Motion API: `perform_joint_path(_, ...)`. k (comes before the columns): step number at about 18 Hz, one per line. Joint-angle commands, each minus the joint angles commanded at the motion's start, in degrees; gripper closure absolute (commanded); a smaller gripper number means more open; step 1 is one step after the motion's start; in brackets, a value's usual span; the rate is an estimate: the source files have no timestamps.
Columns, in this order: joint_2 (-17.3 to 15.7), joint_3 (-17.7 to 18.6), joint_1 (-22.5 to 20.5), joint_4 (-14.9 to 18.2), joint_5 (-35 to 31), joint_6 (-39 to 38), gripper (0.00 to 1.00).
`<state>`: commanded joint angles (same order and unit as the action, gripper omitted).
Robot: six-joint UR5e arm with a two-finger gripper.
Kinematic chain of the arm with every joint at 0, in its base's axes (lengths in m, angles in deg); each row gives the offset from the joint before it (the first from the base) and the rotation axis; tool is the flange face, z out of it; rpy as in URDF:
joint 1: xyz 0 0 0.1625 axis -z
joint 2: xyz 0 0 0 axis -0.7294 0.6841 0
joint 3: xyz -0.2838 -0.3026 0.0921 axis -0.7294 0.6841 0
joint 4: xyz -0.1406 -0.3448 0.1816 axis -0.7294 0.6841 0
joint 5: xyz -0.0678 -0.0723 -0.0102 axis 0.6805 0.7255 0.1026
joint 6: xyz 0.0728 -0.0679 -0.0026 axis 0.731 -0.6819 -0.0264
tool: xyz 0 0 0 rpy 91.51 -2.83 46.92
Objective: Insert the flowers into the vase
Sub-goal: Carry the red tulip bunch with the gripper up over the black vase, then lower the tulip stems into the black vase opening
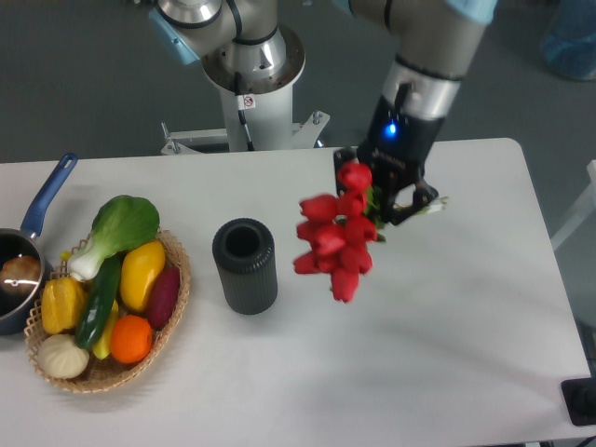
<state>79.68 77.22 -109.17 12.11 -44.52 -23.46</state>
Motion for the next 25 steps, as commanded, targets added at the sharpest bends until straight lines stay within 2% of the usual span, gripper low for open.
perform_joint_path(4, -2.37, 5.45, 0.0, -5.97, 7.74, -1.25, 0.91)
perform_joint_path(6, -4.56, 8.08, 0.0, -6.25, 14.58, -3.26, 0.92)
perform_joint_path(9, -6.24, 10.72, 0.09, -6.34, 18.29, -3.27, 0.93)
perform_joint_path(12, -6.34, 12.57, -0.09, -6.42, 24.97, -3.1, 0.93)
perform_joint_path(19, -7.04, 15.74, 0.35, -6.86, 29.99, 1.03, 0.92)
perform_joint_path(25, -6.51, 16.8, 0.88, -7.83, 30.26, 4.28, 0.92)
